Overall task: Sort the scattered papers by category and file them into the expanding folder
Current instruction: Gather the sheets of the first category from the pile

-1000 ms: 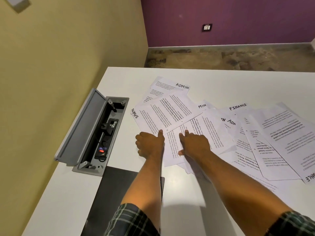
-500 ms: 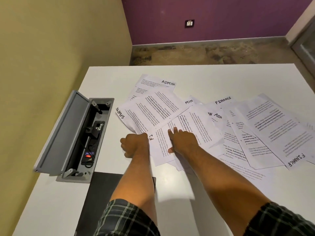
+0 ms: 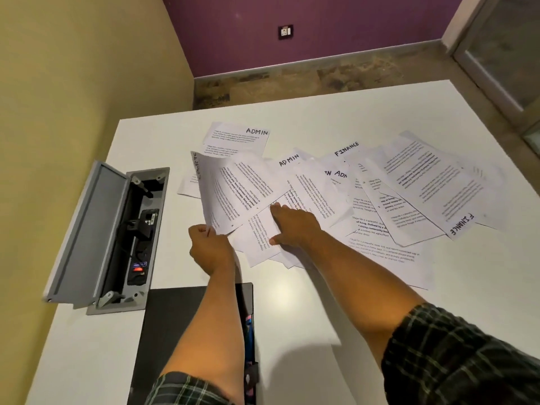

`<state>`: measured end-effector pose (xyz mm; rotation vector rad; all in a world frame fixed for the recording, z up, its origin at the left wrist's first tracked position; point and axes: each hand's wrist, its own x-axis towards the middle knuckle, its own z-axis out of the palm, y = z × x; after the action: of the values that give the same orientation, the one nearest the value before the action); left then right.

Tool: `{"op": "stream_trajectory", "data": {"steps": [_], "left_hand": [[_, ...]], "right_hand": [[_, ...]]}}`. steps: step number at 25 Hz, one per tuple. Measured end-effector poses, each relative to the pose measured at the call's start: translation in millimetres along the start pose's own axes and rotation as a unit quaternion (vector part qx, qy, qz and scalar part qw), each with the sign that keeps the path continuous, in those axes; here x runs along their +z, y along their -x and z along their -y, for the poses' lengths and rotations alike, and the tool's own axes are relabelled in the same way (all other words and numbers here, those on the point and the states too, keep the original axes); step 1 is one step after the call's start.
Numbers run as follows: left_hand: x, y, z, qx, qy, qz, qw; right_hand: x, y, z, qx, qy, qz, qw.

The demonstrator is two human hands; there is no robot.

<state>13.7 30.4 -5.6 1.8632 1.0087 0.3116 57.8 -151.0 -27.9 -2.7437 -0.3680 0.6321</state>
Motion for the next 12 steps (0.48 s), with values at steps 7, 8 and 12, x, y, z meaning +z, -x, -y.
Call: {"op": "stream_trajectory", "data": {"steps": [7, 8, 12], "left_hand": [[-12, 34, -26, 0.105, -0.016, 0.059, 0.993], [-17, 38, -35, 0.111, -0.023, 0.065, 0.992], [-37, 45, -64, 0.17, -0.08, 0.136, 0.973]], "right_hand": [[21, 69, -28, 0.055, -0.433, -0.048, 0.898], [24, 75, -29, 0.085, -0.519, -0.078, 0.847], [13, 101, -41, 0.203, -0.687, -0.21, 0.665]]}}
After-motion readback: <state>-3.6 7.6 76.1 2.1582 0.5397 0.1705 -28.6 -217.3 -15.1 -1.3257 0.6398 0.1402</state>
